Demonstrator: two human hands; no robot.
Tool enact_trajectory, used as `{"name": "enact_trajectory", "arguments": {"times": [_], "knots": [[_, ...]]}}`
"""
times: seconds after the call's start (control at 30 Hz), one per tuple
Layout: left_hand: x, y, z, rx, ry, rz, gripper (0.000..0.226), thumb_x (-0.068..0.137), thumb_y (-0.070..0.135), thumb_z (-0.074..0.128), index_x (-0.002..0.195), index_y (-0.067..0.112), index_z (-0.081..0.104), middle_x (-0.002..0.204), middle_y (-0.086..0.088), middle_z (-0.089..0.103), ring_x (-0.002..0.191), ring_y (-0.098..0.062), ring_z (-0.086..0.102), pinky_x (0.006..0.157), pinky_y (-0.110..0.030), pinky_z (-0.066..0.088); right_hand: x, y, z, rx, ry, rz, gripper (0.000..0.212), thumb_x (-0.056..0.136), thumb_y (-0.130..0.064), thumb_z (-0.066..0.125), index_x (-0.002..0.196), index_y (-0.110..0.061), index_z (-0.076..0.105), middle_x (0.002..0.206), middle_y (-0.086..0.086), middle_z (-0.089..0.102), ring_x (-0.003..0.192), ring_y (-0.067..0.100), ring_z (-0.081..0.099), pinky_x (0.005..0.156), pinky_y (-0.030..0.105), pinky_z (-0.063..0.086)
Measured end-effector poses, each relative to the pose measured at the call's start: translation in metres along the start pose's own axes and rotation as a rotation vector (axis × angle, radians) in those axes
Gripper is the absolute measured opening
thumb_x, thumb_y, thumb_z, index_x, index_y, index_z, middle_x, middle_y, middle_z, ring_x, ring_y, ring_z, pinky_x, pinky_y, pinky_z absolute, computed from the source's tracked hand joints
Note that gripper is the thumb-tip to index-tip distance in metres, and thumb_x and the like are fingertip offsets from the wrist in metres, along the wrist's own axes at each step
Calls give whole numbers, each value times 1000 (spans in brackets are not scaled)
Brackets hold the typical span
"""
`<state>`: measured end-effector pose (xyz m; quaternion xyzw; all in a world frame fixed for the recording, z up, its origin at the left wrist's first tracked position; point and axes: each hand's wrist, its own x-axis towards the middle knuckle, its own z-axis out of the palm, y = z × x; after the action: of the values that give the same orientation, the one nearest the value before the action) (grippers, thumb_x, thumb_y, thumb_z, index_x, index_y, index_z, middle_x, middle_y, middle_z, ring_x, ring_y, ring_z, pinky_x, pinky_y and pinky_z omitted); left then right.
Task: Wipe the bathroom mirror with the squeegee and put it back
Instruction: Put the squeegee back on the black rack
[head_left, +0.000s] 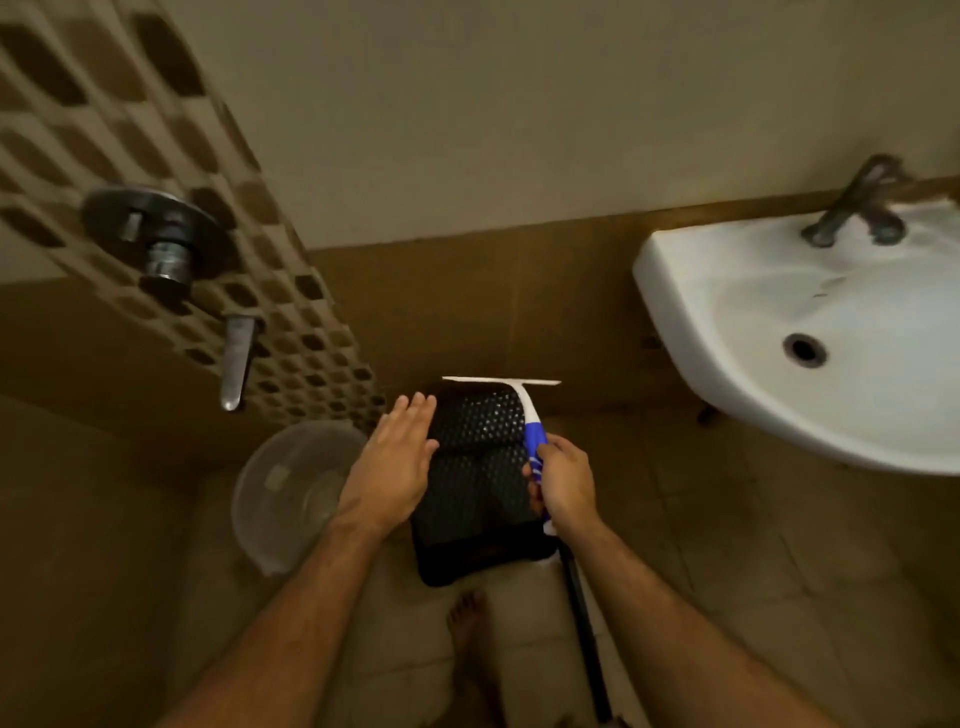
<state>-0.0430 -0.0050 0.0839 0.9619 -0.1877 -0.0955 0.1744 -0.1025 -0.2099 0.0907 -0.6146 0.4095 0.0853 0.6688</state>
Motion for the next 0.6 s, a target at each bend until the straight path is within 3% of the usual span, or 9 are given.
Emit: {"name": "enact_trajectory", "arguments": {"times": [0.1, 0.23, 0.33, 0.4, 0.6], "knots": [[13, -30, 23, -4, -13, -62, 59, 107, 33, 34, 160, 16, 14, 167, -1, 10, 155, -17, 2, 127, -34, 9, 35, 17, 15, -62, 18, 38, 24, 86, -8, 42, 84, -25, 60, 65, 6, 56, 40, 14, 44, 36, 20, 32], [19, -59, 68, 0, -68, -113, 61, 106, 35, 34, 160, 15, 13, 167, -3, 8, 155, -20, 1, 126, -35, 9, 76, 50, 28, -116, -15, 152, 29, 91, -4, 40, 106, -22, 58, 68, 6, 55, 48, 17, 43, 44, 23, 33], [19, -75, 102, -28, -87, -156, 61, 106, 38, 33, 159, 17, 13, 167, -2, 7, 155, -20, 2, 126, -37, 10, 100, 78, 36, -181, -61, 202, 31, 94, -2, 40, 117, -11, 59, 66, 4, 55, 46, 13, 39, 37, 16, 30], [20, -82, 120, -64, -96, -188, 62, 105, 42, 30, 160, 18, 12, 167, -2, 7, 155, -19, 1, 125, -37, 10, 112, 91, 42, -197, -83, 215, 32, 96, -4, 41, 123, -11, 57, 69, 4, 57, 45, 11, 40, 35, 15, 31], [20, -95, 152, -99, -81, -246, 62, 105, 41, 29, 158, 11, 19, 166, -8, 14, 154, -23, 9, 124, -35, 10, 150, 106, 61, -217, -102, 193, 37, 98, -9, 42, 133, -17, 52, 89, 7, 63, 53, 7, 47, 46, 24, 36]]}}
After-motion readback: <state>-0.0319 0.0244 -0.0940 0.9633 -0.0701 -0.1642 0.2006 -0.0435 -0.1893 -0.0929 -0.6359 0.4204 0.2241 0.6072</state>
